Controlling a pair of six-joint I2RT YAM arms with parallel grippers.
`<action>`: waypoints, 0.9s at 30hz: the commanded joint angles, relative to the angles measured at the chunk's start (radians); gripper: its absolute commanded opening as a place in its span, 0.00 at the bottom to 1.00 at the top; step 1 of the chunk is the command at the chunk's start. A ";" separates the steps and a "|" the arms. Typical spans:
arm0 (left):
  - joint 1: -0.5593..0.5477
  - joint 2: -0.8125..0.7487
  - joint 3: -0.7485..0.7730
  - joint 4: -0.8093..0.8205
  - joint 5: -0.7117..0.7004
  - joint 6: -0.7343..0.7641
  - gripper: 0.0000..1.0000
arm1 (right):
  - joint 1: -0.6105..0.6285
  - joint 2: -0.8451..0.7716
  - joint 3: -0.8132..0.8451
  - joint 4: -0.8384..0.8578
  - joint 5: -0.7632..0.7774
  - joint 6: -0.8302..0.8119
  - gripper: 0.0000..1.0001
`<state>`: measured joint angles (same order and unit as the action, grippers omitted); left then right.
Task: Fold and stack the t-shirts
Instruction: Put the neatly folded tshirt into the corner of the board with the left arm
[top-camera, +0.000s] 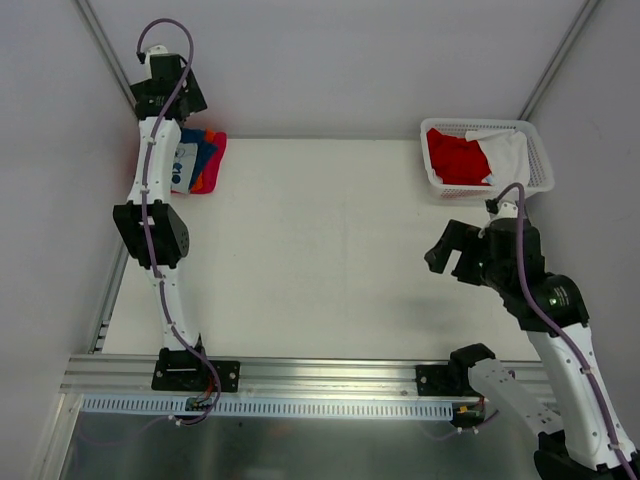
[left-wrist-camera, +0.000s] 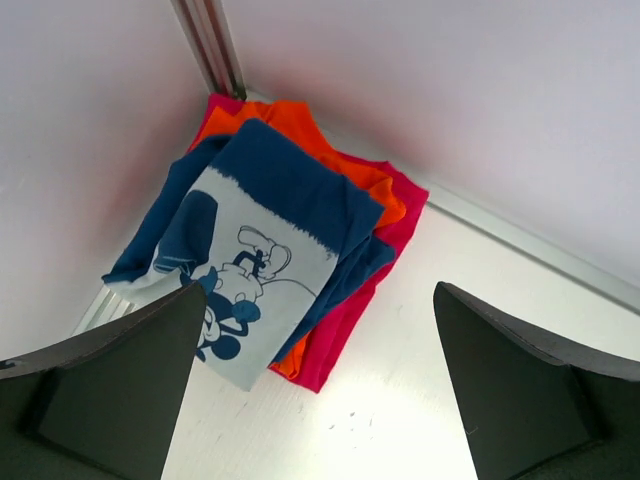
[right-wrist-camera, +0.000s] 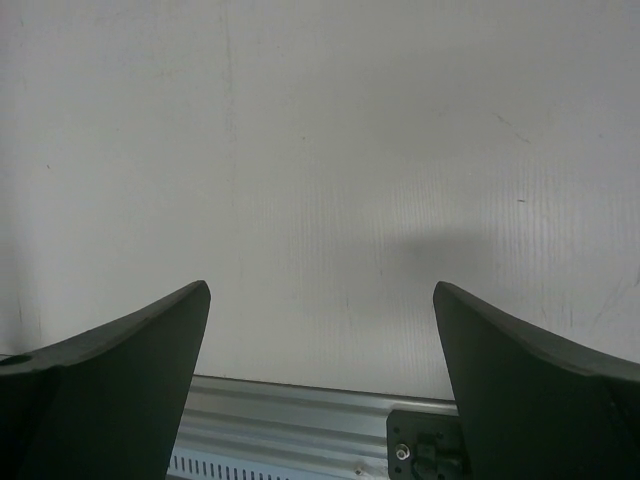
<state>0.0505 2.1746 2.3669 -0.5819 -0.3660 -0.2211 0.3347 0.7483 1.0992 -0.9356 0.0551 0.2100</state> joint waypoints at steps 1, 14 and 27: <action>0.044 0.063 -0.034 -0.024 0.039 -0.007 0.99 | 0.012 -0.052 0.057 -0.121 0.078 0.037 0.99; 0.144 0.270 0.005 -0.026 0.222 -0.086 0.99 | 0.013 -0.113 0.131 -0.253 0.158 0.037 0.99; 0.197 0.254 0.051 -0.022 0.392 -0.195 0.99 | 0.012 -0.116 0.058 -0.192 0.144 0.057 0.99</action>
<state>0.2668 2.4828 2.3672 -0.5892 0.0002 -0.3885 0.3412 0.6369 1.1767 -1.1538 0.1982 0.2497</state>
